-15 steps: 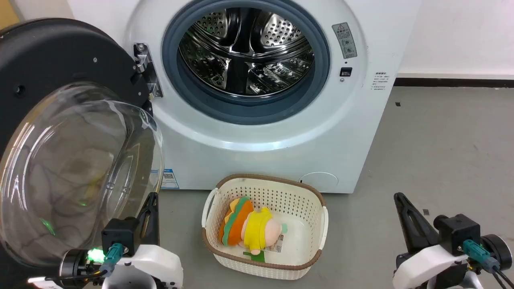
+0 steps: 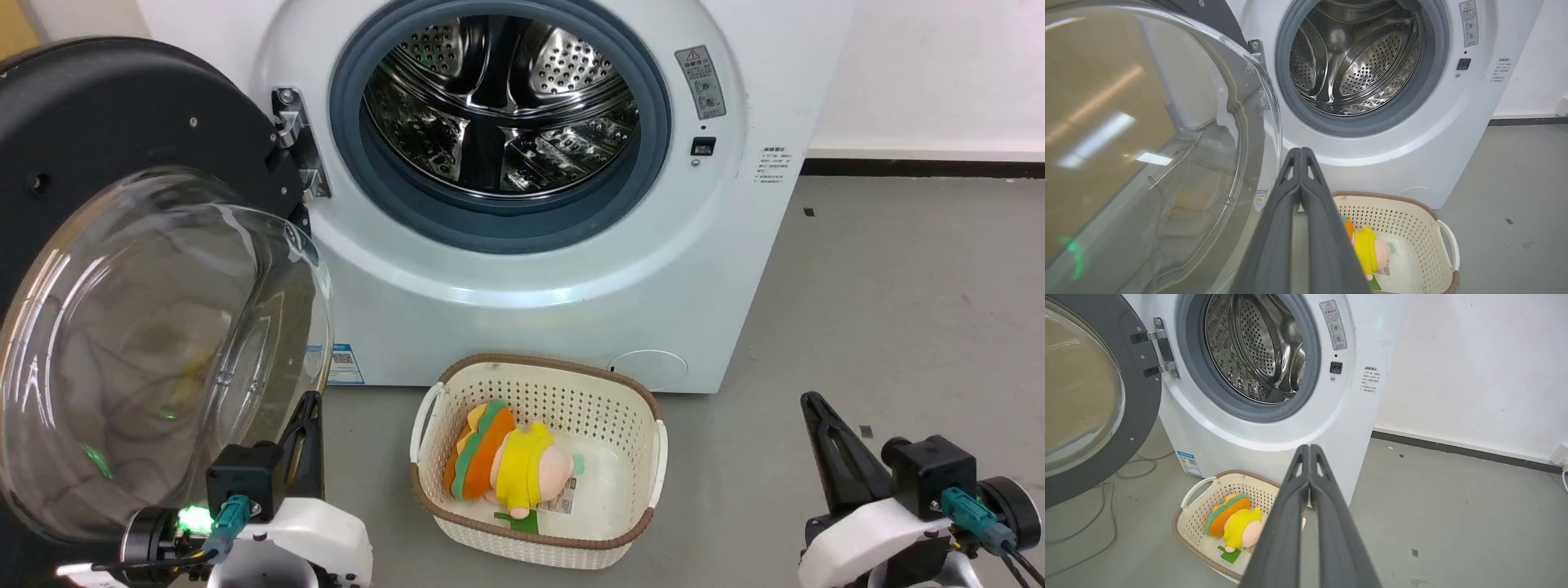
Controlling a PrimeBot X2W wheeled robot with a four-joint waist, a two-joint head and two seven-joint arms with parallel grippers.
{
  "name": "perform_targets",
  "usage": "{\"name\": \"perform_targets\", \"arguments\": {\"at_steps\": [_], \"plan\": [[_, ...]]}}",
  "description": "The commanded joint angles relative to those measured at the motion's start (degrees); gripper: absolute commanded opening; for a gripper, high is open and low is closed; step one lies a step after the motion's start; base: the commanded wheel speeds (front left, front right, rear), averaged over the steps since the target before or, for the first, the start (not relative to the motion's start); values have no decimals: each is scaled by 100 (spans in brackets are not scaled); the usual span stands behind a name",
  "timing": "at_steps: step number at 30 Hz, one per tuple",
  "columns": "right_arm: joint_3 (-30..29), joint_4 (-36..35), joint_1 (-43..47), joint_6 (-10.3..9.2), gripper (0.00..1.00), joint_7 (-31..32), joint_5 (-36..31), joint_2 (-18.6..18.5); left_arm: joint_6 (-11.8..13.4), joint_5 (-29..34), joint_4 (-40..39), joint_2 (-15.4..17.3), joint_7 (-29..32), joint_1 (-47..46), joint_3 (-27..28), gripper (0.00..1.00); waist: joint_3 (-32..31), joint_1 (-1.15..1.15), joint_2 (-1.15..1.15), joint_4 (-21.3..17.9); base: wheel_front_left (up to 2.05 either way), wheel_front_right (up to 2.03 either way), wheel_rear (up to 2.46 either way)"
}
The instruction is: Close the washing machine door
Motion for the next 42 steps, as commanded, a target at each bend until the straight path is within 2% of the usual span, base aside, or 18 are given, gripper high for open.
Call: {"name": "perform_targets", "arguments": {"at_steps": [1,13,14,27,28,29,30,42], "plan": [[1,-26,53,5,0,3,-44,29,-31,17,-23,-1,1,83,10,0,0,0,0,0,0,0,0],[1,-26,53,5,0,3,-44,29,-31,17,-23,-1,1,83,10,0,0,0,0,0,0,0,0],[-2,1,-1,0,100,0,2,0,3,0,2,0,-1,-1,-2,100,0,0,0,0,0,0,0],[-82,-1,6,0,100,-128,103,3,142,-4,32,0,-129,-33,-75,100,14,0,0,4,0,0,0],[-90,-2,7,0,100,-140,112,3,156,0,31,2,-141,-37,-83,85,16,0,0,5,0,0,0],[-98,-4,8,0,100,-151,121,3,170,3,29,5,-153,-43,-90,32,18,0,0,7,0,0,0],[-106,-6,8,0,100,-163,131,3,182,5,28,7,-165,-50,-99,0,21,0,0,9,0,0,0],[-217,-44,-9,1,100,-307,217,6,280,18,-161,105,-308,-318,-205,0,84,0,0,129,0,0,0]]}}
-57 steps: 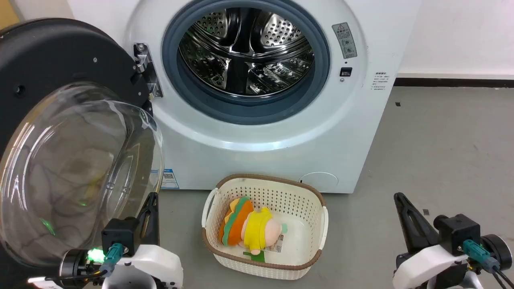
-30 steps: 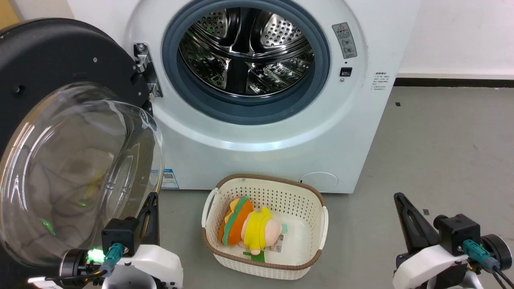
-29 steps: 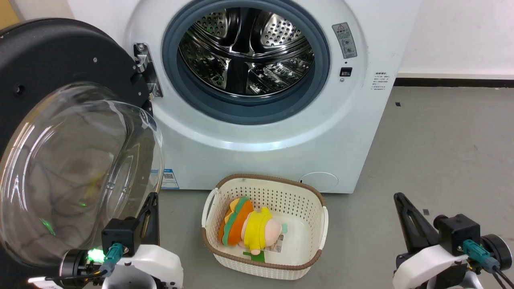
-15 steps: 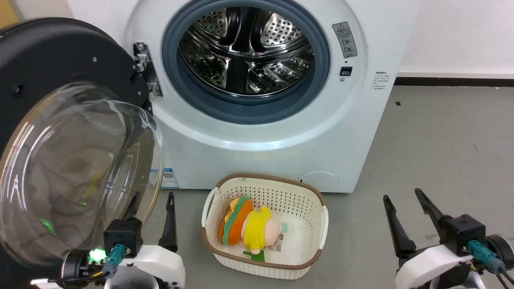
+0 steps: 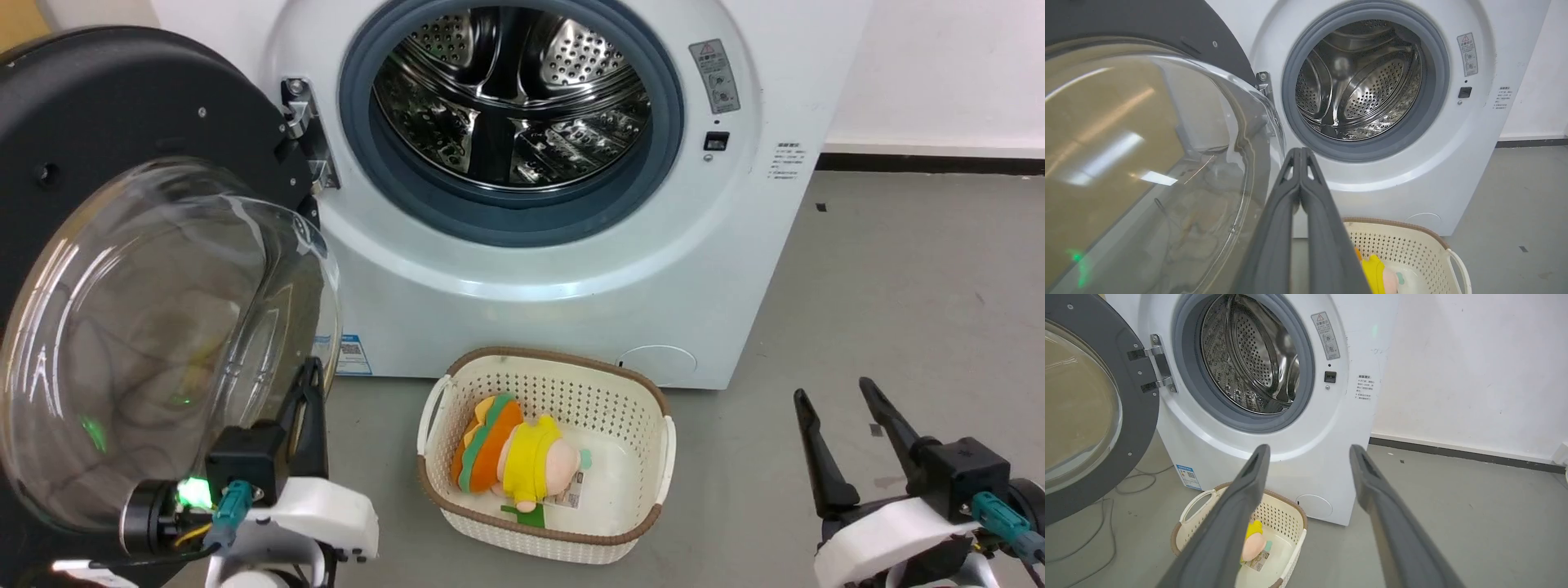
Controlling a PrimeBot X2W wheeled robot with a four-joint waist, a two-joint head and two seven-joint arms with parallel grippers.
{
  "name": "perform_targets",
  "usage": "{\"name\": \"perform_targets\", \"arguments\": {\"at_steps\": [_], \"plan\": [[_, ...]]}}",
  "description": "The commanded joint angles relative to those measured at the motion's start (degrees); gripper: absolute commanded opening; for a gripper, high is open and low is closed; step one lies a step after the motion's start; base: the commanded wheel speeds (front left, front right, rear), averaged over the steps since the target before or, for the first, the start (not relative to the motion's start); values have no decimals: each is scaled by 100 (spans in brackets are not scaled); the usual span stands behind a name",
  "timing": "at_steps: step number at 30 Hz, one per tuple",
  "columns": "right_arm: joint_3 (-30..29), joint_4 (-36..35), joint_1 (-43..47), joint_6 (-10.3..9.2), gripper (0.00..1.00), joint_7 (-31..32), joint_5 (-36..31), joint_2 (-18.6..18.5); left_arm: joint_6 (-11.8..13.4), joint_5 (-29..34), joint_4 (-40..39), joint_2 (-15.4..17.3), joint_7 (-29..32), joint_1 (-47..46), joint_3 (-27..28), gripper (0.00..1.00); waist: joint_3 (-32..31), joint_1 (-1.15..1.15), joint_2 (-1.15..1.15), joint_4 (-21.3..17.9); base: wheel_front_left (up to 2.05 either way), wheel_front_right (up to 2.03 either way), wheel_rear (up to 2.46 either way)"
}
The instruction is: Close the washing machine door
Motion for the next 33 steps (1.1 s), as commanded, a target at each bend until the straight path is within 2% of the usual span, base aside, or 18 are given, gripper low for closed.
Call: {"name": "perform_targets", "arguments": {"at_steps": [1,21,33], "plan": [[-43,-36,-10,1,100,-68,59,7,31,14,-83,61,-58,-162,-23,0,19,0,0,42,0,0,0],[-243,-116,-59,2,100,-295,137,12,-31,-166,-874,271,-285,-1061,206,0,200,0,0,631,0,0,0],[-375,-112,-39,2,100,-438,173,15,-397,-570,-1049,368,-429,-1775,923,0,276,0,0,1139,0,0,0]]}}
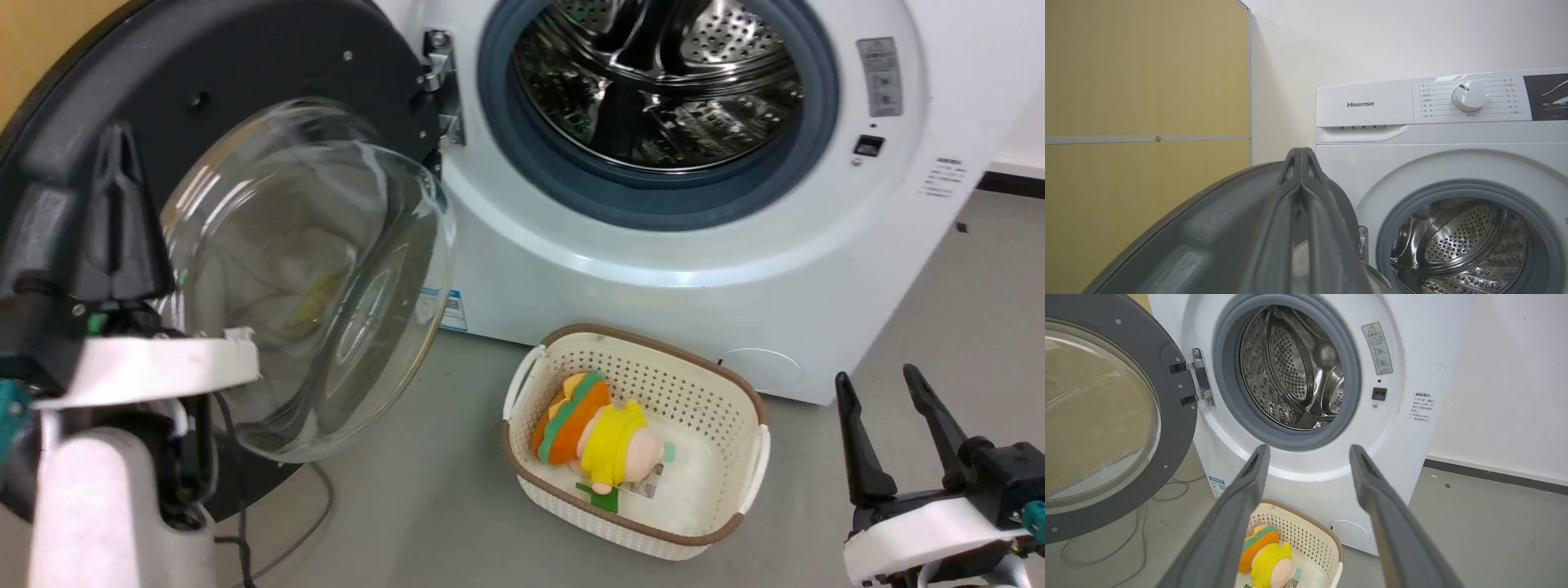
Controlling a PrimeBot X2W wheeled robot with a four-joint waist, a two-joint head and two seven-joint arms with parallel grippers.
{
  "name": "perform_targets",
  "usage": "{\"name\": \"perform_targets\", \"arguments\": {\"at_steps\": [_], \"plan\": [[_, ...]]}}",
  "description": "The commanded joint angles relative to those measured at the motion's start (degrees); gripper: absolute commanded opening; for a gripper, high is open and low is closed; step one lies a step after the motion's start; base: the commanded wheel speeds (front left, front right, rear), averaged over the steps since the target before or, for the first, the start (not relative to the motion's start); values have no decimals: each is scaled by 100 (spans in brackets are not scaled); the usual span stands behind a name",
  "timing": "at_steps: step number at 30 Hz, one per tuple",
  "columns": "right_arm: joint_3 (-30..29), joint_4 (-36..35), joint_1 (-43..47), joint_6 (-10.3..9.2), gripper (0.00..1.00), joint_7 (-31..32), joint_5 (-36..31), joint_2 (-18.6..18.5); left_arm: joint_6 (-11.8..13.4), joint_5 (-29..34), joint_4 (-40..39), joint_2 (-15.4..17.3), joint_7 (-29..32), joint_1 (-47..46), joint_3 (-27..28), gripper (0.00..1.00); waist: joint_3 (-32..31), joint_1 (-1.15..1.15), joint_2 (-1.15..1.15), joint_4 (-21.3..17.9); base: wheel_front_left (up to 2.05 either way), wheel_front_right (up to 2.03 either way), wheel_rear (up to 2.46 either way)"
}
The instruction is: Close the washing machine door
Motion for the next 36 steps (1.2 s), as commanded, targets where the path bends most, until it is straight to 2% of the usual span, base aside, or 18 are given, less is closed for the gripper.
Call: {"name": "perform_targets", "arguments": {"at_steps": [1,11,20,31,36], "plan": [[-34,-28,-35,2,100,-75,33,14,-48,-44,-52,58,-53,-184,89,0,21,0,0,89,0,0,0],[-176,-12,-28,2,100,-195,73,16,-260,-508,36,190,-173,-680,706,0,100,0,0,491,0,0,0],[-283,11,-21,3,100,-303,99,18,-338,-1362,440,498,-160,-1014,1356,0,198,0,0,755,0,0,0],[-428,32,-42,3,100,-434,108,21,-259,-2840,1677,755,581,-1481,2331,0,275,0,0,1027,0,0,0],[-503,33,-57,3,100,-494,89,22,-319,-3600,2260,752,1243,-1551,2546,0,340,0,0,1132,0,0,0]]}}
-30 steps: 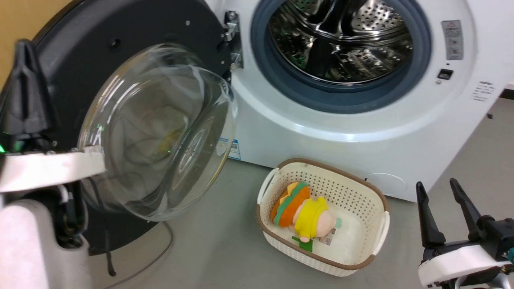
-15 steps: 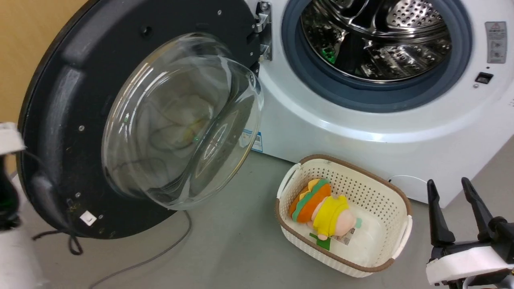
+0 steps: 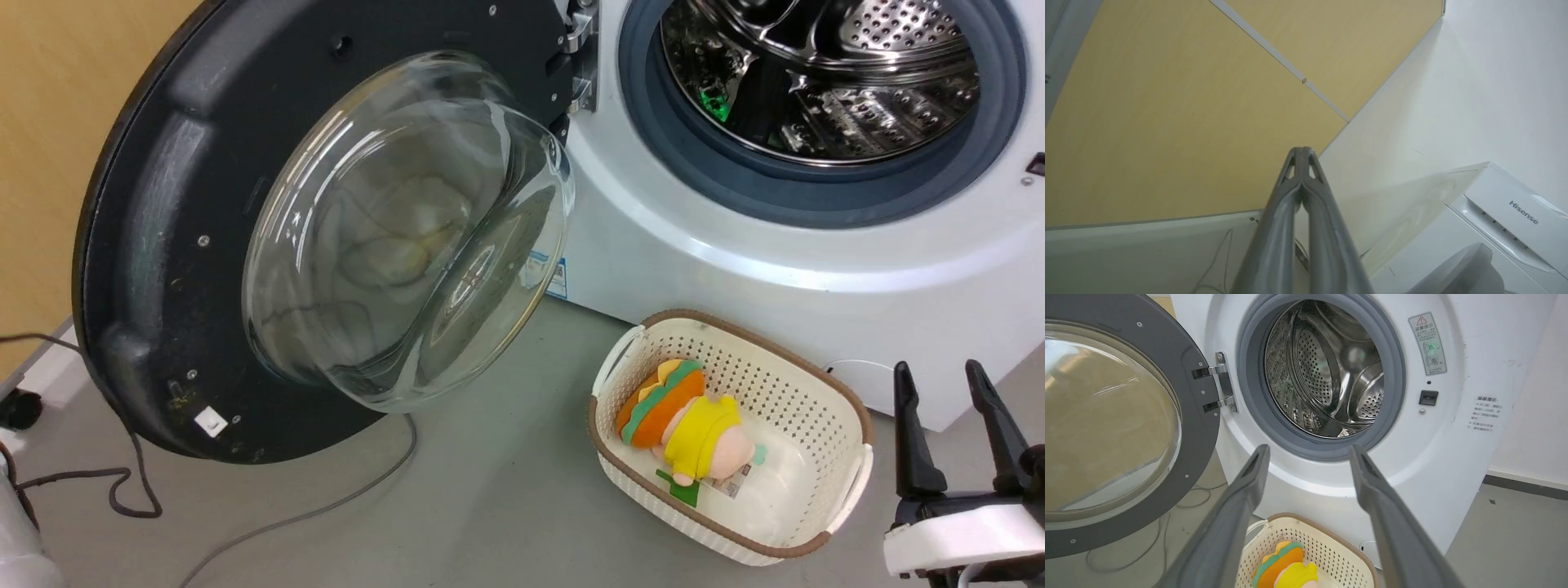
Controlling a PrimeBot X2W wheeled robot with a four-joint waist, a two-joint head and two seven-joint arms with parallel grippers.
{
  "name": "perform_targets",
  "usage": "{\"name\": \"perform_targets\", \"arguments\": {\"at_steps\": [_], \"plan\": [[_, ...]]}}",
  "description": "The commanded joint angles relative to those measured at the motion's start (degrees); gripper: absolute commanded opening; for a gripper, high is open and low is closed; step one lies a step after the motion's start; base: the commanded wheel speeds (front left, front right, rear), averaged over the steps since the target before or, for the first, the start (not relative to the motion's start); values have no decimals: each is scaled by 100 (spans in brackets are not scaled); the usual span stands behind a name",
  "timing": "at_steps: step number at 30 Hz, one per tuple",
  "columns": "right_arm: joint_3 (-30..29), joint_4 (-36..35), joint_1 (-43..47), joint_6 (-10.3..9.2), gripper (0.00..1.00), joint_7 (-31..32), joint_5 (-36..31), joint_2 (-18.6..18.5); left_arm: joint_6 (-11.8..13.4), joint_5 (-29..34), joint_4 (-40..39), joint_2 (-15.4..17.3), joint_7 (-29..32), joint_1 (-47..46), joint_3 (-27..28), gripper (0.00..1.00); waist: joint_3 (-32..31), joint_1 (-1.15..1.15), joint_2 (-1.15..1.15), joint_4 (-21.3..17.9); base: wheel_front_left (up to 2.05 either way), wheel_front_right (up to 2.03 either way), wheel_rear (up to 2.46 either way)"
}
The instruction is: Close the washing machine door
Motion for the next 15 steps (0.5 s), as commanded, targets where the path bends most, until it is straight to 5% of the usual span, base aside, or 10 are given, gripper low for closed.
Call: {"name": "perform_targets", "arguments": {"at_steps": [1,15], "plan": [[-44,7,-60,3,100,-62,-11,21,-67,-304,168,35,214,-155,105,0,33,0,0,38,0,0,0],[-140,1,-191,4,100,-229,-51,24,-269,-1953,663,48,1597,422,-250,0,266,0,0,157,0,0,0]]}}
